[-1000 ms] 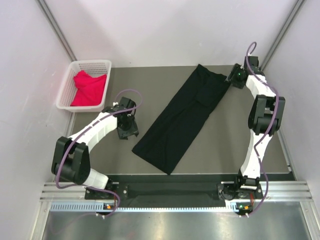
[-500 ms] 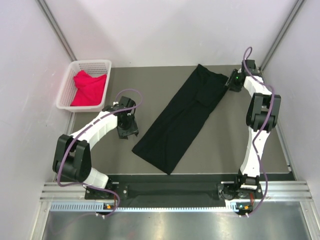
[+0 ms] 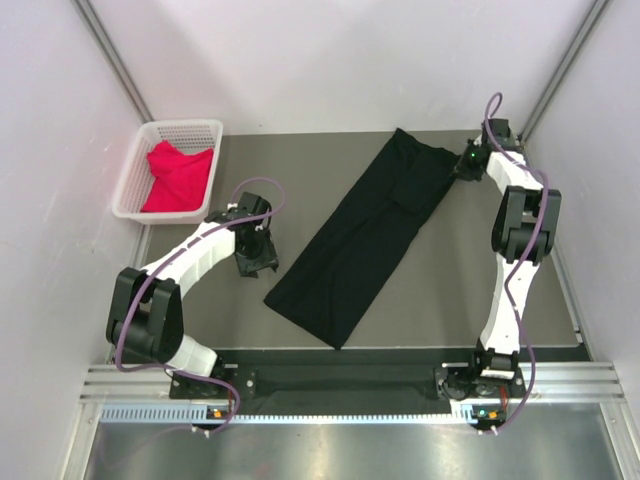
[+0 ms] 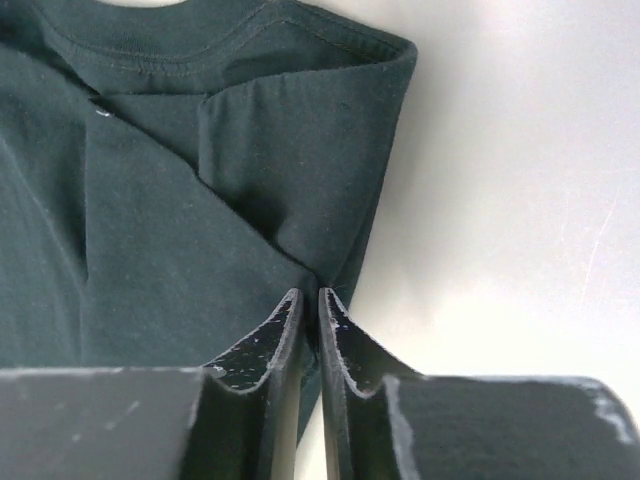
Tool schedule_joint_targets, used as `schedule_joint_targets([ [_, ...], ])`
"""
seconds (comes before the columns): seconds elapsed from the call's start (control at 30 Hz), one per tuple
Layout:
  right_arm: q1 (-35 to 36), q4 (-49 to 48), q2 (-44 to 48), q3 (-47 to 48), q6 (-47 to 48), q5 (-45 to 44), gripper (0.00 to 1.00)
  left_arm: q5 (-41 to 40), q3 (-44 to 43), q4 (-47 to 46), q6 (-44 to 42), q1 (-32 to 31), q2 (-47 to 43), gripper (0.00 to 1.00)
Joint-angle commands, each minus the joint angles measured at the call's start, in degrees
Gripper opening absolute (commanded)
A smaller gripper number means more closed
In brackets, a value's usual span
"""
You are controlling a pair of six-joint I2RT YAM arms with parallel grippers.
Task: Fold and stack the t-shirts
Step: Fold the tshirt
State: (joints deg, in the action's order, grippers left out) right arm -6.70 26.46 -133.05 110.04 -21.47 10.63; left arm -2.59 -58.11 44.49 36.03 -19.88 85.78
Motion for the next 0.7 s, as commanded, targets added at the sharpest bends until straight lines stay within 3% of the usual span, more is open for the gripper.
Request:
schedule_joint_targets([
  [0.0, 0.90, -0.53, 3.15, 3.52, 1.43, -0.34, 0.10, 0.48, -0.61, -1.86, -0.17, 0.37, -0.52, 0.55],
  [0.43, 5.02, -0.61, 4.38, 8.08, -0.85, 1.49, 0.06, 1.27, 0.54, -2.74, 0.00, 0.54, -1.49, 0.54],
  [0.67, 8.63, -6.58, 1.23, 9.75, -9.18, 6.67, 0.06, 1.62, 1.42, -2.92, 0.18, 0.81, -1.67, 0.54],
])
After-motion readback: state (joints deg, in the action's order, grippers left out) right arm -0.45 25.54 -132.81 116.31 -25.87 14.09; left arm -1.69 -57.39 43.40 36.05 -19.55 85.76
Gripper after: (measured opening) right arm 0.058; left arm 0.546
